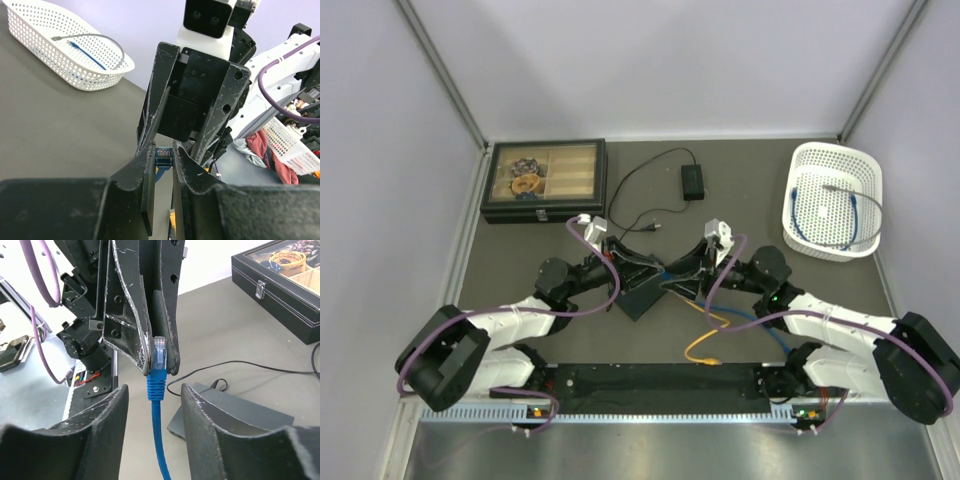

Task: Insert the plug into the switch port
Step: Pick up the connector from the center of the board.

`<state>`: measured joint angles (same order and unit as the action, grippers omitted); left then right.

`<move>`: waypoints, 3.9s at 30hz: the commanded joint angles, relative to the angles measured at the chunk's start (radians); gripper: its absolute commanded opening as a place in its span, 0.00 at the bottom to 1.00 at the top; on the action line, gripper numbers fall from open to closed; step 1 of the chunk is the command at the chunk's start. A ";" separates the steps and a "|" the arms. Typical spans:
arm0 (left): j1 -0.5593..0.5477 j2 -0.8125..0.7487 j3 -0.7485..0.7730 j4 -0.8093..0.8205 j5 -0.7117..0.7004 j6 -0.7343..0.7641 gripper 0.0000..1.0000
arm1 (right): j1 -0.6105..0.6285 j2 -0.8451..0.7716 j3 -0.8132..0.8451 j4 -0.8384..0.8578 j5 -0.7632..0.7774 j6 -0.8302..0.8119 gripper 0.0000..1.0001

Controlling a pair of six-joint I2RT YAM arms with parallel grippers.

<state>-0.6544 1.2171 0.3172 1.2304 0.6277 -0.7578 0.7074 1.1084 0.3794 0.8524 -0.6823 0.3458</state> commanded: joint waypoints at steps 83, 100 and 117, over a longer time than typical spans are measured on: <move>-0.129 0.113 0.137 -0.385 -0.427 -0.281 0.00 | 0.287 -0.104 0.012 -0.371 0.831 -0.403 0.11; -0.128 0.202 0.040 -0.071 -0.401 -0.452 0.00 | 0.248 -0.173 -0.155 -0.073 0.687 -0.372 0.34; -0.128 0.203 0.046 -0.062 -0.379 -0.468 0.00 | 0.210 -0.168 -0.155 -0.072 0.633 -0.380 0.20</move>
<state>-0.7815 1.4322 0.3569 1.0977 0.2291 -1.2106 0.9237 0.9424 0.2287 0.7261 -0.0071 -0.0349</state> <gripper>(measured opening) 0.056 0.227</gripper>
